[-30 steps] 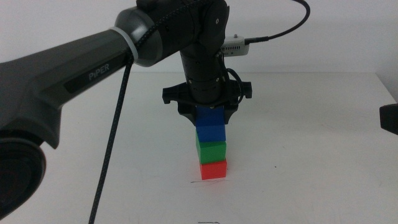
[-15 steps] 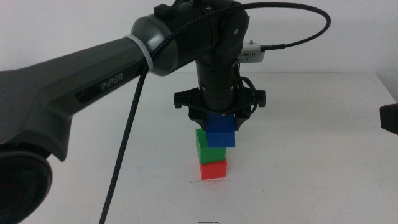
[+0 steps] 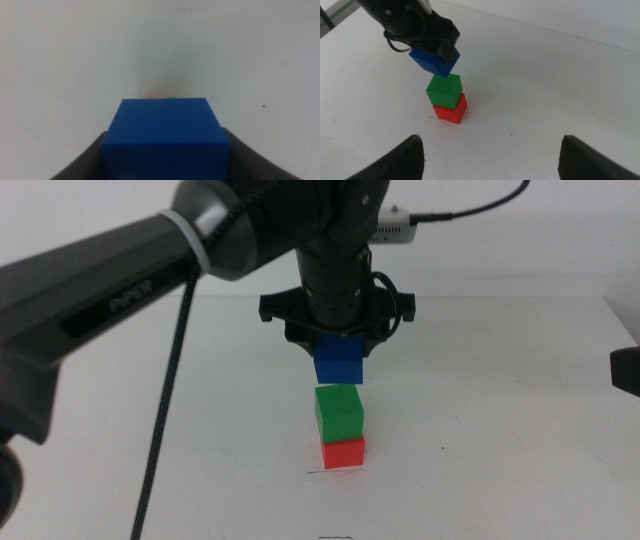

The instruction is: Stack red cubes first, then green, then blue cubes in a specific spot.

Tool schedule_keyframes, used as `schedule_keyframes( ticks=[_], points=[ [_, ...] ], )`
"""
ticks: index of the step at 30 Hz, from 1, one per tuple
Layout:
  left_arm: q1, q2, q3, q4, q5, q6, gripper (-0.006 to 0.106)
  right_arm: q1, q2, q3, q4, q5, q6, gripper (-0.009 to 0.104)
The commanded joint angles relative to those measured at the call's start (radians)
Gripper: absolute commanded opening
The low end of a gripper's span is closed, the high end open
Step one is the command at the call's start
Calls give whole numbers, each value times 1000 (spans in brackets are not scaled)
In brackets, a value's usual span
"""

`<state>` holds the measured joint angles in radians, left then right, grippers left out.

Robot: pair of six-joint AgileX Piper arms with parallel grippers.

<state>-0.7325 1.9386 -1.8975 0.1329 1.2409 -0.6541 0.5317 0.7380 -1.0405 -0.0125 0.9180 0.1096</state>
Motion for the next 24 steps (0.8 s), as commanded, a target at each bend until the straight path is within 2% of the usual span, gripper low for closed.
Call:
schedule_keyframes(
  ticks=[1, 10, 24],
  points=[
    [-5, -62, -22, 15, 73, -14, -2, -8, 2, -27, -8, -68, -13, 75],
    [-5, -57, 29, 25, 57, -42, -2, -8, 2, -27, -8, -69, -13, 75],
    [-5, 11, 27, -38, 52, -53, -2, -8, 2, -27, -8, -71, -13, 75]
  ],
)
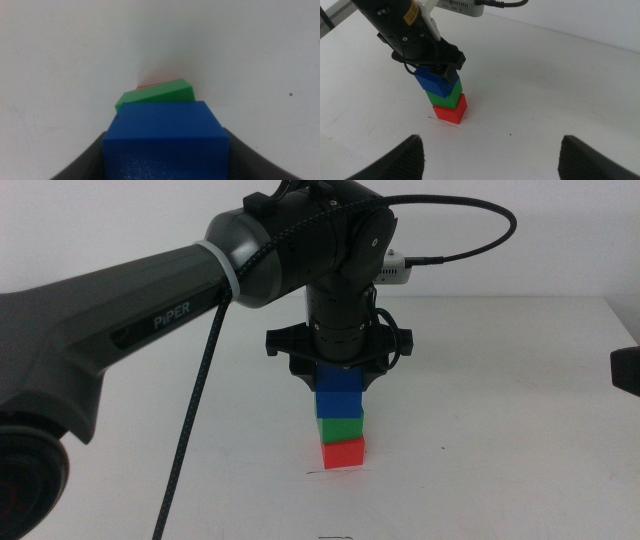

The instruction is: Stack red cubes first, then green, then blue cubes in a specific spot.

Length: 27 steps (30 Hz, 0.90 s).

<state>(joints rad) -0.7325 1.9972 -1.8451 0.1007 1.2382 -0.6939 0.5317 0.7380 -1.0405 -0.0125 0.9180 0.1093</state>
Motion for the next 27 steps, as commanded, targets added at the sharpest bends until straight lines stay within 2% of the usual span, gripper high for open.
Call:
schedule_keyframes(
  ticks=[1, 3, 6, 7, 8, 13, 15, 20, 27],
  points=[
    [-5, -48, -25, -6, 55, -13, -2, -8, 2, -27, -8, -71, -13, 75],
    [-5, -48, -25, -6, 48, 3, 7, -8, 2, -27, -8, -71, -13, 75],
    [-5, -48, -29, -7, 47, 3, 26, -8, 2, -27, -8, -71, -13, 75],
    [-5, -51, -29, 1, 47, 7, 51, -8, 2, -27, -8, -71, -13, 75],
    [-5, -57, -29, 12, 46, 7, 64, -8, 2, -27, -8, -71, -13, 75],
    [-5, -94, -29, 63, 47, 10, 89, -8, 2, -27, -8, -71, -13, 75],
    [-5, -114, -29, 80, 47, 10, 94, -8, 2, -27, -8, -71, -13, 75],
    [-5, -175, -29, 102, 75, 18, 94, -8, 2, -27, -8, -71, -13, 75],
    [-5, -325, -29, 83, 75, 18, 93, -8, 2, -27, -8, -71, -13, 75]
  ],
)
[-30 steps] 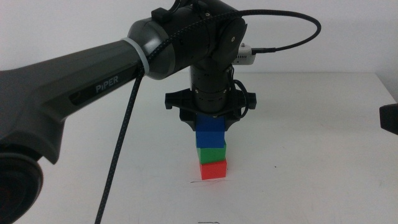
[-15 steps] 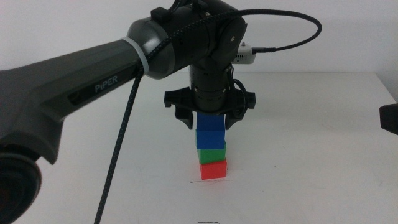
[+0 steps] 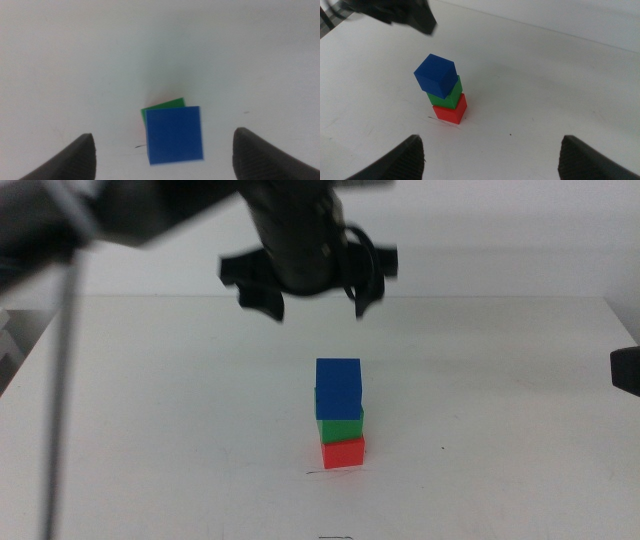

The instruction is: Stack red cubes first, then green, then blue cubes in a specific spot.

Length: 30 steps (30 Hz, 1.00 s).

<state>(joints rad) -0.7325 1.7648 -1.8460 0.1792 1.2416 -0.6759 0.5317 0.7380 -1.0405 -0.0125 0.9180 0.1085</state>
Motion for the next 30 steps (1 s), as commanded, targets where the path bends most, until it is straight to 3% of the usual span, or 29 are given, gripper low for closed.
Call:
schedule_keyframes(
  ticks=[1, 10, 19, 23, 30],
  points=[
    [-5, -116, -28, 5, 72, 0, 93, -8, 2, -27, -8, -71, -12, 75],
    [-5, -263, -22, 61, 72, 61, 93, -8, 2, -27, -8, -71, -12, 75],
    [22, -408, -21, 224, 72, 281, 93, -8, 2, -27, -3, -71, -12, 75],
    [154, -501, -21, 161, 67, 391, 93, -8, 2, -27, -8, -71, -12, 75],
    [543, -657, -21, -75, 25, 637, 93, -8, 2, -27, -8, -71, -12, 75]
  ],
)
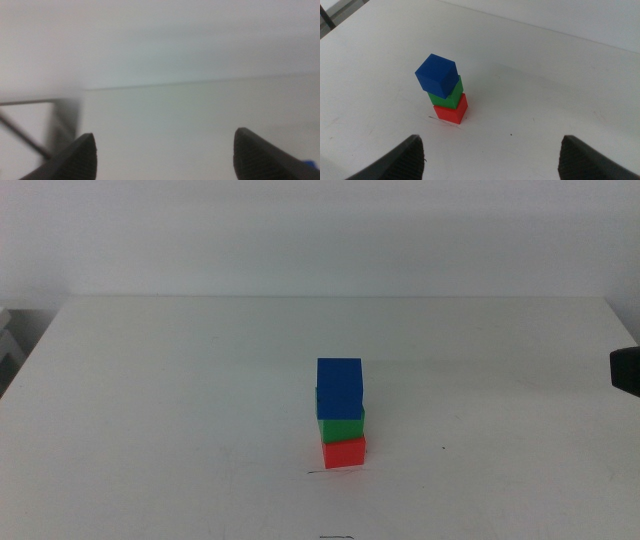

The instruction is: Stack red cubes first, then green, then blue cubes in a specific spot.

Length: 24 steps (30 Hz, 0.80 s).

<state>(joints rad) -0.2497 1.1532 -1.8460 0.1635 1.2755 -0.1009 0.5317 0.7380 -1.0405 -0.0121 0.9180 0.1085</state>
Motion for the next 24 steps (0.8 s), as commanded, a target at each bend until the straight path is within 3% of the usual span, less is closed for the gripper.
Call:
schedule_keyframes(
  ticks=[1, 6, 24],
  points=[
    [107, -64, -21, -85, -25, 101, 93, -8, 2, -27, -8, -71, -12, 75],
    [205, -122, -21, -122, -76, 156, 93, -8, 2, -27, -8, -71, -12, 75],
    [204, -97, -21, -122, -92, 156, 93, -8, 2, -27, -8, -71, -12, 75]
  ],
)
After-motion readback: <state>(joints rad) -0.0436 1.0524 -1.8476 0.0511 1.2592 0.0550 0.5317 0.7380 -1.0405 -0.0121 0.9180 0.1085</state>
